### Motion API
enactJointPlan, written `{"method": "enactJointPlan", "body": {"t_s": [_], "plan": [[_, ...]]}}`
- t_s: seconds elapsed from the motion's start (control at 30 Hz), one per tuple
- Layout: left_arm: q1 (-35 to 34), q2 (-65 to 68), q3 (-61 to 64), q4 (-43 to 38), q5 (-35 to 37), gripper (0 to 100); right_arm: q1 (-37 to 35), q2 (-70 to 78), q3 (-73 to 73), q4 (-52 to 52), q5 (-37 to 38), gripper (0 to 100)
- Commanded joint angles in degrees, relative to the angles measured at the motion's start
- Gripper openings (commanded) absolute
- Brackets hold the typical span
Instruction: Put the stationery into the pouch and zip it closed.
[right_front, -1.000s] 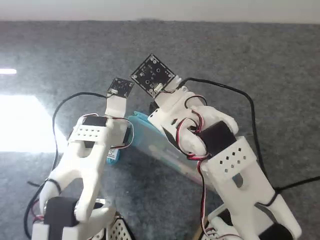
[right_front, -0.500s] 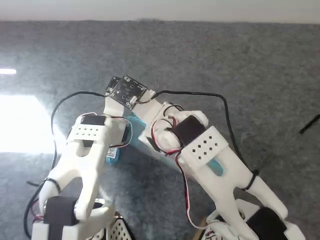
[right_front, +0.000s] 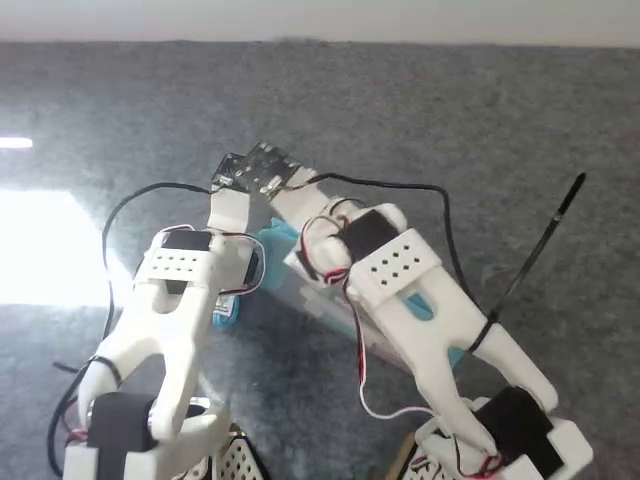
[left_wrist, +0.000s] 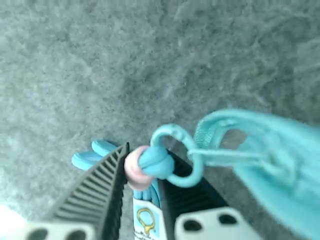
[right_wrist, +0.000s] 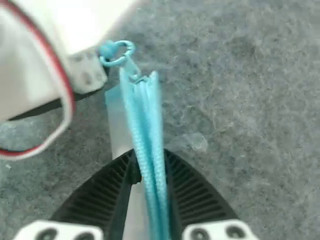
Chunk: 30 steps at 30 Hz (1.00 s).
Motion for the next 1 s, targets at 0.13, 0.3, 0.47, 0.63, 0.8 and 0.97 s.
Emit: {"method": "enactJointPlan", "body": {"t_s": [0.13,0.3,0.47,0.63,0.8,0.97], "plan": [[-1.05,0.35,-0.66,-2.81,-0.53,1,1.63,-13.23,-5.01,1.63,-1.05,0.6],[-0.97,0.44,-0.57,-2.64,-0.53,1,-0.48,-19.91,-6.33,3.91,-1.76,0.6],[-0.88,0.44,-0.57,-2.64,-0.53,1,-3.3,-22.46,-9.85,8.31,-2.11,0.6],[-0.88,0.44,-0.57,-2.64,-0.53,1,-3.21,-22.81,-16.35,11.47,-2.9,0.6],[0.26,0.44,-0.04,-2.64,-0.53,1,-3.21,-20.7,-19.08,16.13,-3.25,0.7],[0.62,0.44,0.04,-2.64,-0.53,1,-2.86,-10.15,-16.44,15.96,-3.34,9.4]]}}
